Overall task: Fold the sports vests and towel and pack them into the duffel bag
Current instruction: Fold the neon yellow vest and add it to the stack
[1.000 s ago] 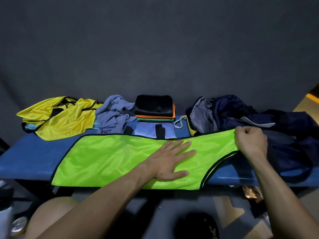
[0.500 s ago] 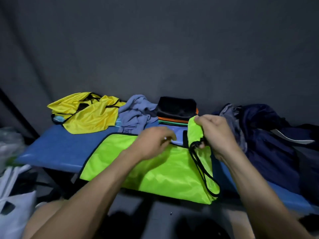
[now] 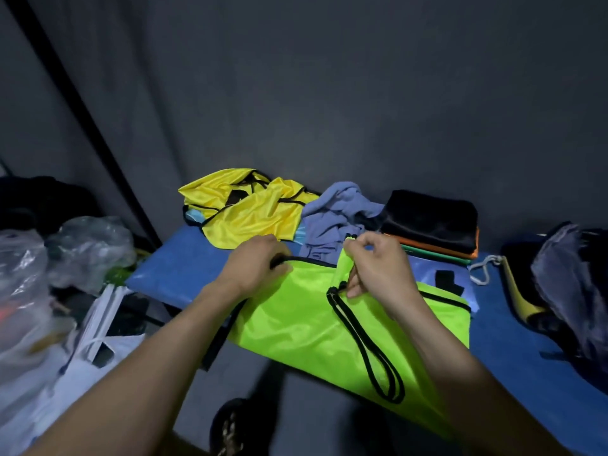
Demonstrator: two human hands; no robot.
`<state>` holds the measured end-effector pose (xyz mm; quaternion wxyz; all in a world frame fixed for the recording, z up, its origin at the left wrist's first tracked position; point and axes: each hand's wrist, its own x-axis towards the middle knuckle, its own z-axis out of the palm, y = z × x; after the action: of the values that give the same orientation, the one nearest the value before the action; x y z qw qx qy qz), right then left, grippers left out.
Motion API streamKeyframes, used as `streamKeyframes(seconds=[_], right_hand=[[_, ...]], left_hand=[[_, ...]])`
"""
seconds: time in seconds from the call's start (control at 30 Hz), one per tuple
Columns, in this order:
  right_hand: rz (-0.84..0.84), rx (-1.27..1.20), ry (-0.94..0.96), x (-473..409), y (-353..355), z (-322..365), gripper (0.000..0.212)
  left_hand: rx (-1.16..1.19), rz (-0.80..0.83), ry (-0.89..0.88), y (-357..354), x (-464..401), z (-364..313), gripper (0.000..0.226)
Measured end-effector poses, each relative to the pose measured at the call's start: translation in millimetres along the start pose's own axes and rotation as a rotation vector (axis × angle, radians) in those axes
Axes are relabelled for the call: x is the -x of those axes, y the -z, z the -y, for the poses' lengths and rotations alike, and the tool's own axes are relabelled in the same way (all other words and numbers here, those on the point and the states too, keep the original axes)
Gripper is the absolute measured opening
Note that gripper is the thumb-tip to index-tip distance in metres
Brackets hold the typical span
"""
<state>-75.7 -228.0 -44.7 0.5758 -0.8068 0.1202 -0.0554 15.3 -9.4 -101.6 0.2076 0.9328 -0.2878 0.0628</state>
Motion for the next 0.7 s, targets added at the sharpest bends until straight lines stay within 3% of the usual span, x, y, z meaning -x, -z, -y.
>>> streamKeyframes(seconds=[0.1,0.2,0.3,0.47,0.6,0.67,0.7], right_hand=[[-0.024,0.016,-0.009,-5,3,-3,0.027],[-0.036,0.034,-0.019,-9,3,-4,0.027],[-0.065,0.066,0.0,-11,2,-3,0.026],[-0.144,0.085,0.048,-7,11,-1,0.028],[-0.165,0.071,0.08,-1,13,2,0.028],[-0.174,0.046,0.129,0,7,8,0.028],[-0.17,0.036,0.161,0,1,12,0.027]], left_hand=[[0.104,0.053,-0.048,-4,0,3,0.016],[0.283,0.195,0.038,-5,-4,3,0.021],[0.327,0.123,0.135,-9,-14,6,0.019],[0.083,0.099,0.193,-20,-18,10,0.022],[0.004,-0.072,0.098,-15,-14,-6,0.02],[0.255,-0.078,0.046,-7,-10,-21,0.011],[0.478,-0.039,0.059,-1,-8,-31,0.018]])
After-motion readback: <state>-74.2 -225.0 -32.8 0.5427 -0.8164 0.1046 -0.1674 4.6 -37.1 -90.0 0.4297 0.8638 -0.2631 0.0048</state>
